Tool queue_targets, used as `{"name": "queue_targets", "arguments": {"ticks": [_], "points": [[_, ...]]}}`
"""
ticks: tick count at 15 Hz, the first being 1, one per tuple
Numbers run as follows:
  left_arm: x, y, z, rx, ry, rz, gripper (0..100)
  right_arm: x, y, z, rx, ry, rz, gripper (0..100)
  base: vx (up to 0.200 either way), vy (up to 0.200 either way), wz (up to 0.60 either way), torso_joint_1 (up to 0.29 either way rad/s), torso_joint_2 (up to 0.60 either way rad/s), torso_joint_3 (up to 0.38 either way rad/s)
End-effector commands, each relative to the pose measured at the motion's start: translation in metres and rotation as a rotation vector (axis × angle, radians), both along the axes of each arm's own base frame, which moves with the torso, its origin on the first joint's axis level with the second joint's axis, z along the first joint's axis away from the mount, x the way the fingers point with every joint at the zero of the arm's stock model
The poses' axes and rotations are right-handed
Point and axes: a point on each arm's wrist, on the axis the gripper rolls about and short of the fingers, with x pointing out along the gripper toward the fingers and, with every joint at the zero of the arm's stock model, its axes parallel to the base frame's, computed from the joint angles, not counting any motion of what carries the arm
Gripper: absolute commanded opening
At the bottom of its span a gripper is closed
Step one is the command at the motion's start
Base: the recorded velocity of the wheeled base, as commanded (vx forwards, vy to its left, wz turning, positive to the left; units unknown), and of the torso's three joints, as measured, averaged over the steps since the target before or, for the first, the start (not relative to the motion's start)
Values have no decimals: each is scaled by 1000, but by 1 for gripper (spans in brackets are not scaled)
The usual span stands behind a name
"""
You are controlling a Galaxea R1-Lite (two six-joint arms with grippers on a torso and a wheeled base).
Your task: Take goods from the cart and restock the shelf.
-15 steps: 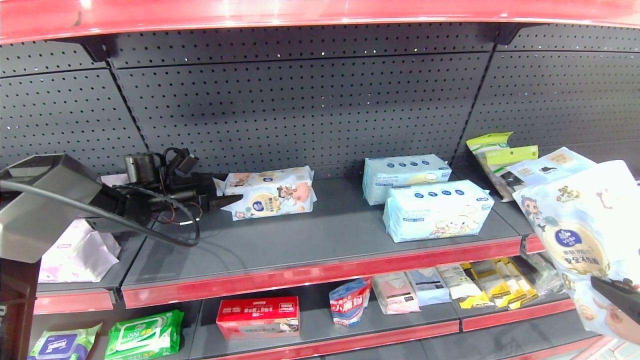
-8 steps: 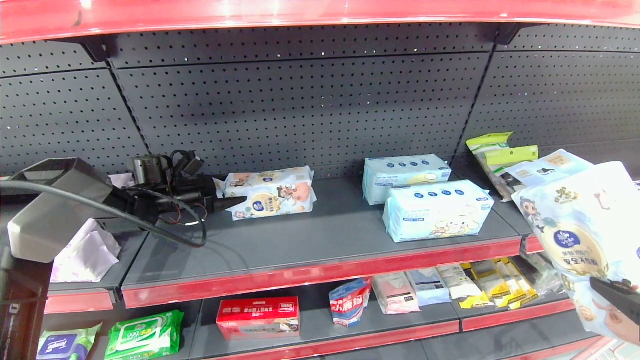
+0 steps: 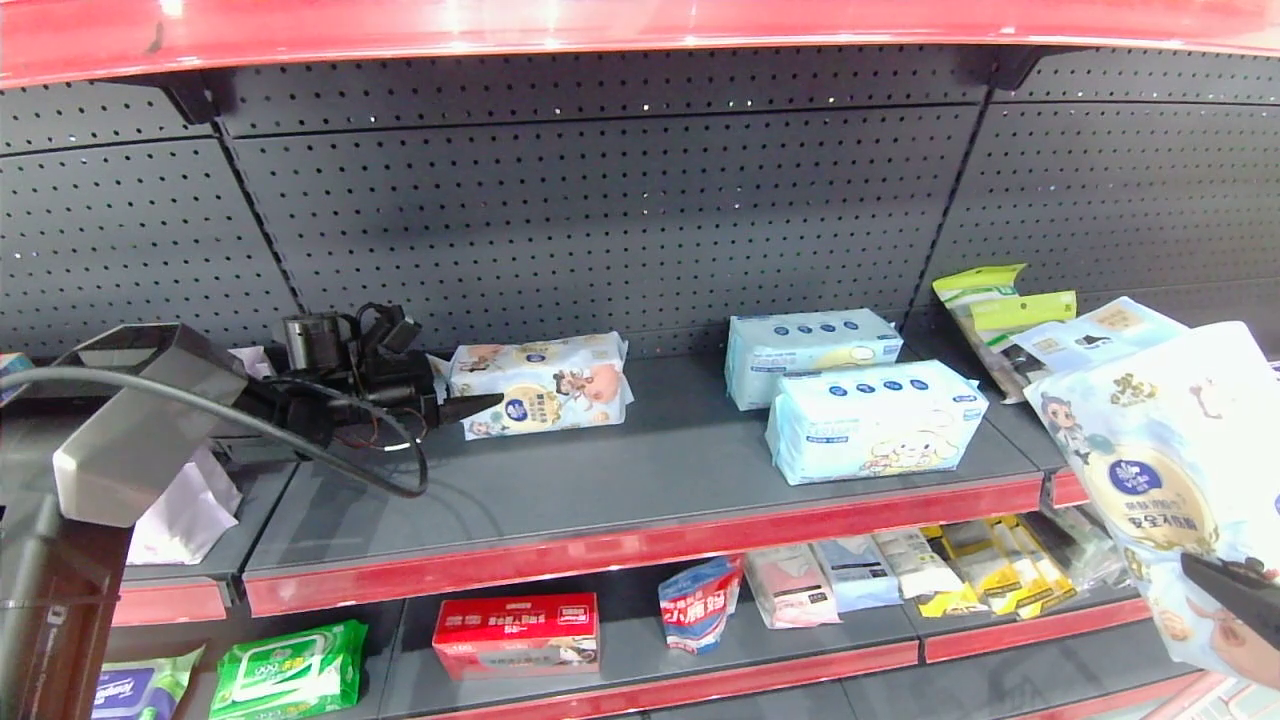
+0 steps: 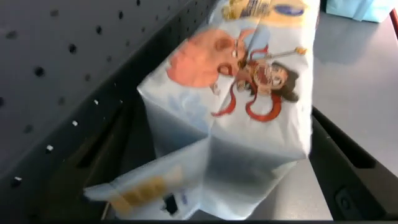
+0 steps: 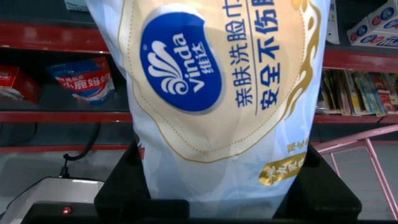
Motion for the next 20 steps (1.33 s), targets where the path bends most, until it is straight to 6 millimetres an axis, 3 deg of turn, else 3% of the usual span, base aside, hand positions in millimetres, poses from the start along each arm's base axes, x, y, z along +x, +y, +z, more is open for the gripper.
{"name": "queue_targets", "arguments": {"ticks": [1,13,14,20], "points": [[0,-1,-4,-1,18,-2,100,0,0,0,-1,1,-1,0,0,0,0,0,0,0],[10,-4,-6,3,17,-6,100,0,0,-1,-9,5,-6,0,0,0,0,0,0,0],[10,-4,-6,2,19,-6,0,0,0,-1,-9,5,-6,0,0,0,0,0,0,0],[10,-4,-7,2,18,-9,0,3,0,-1,-9,15,-6,0,0,0,0,0,0,0]]}}
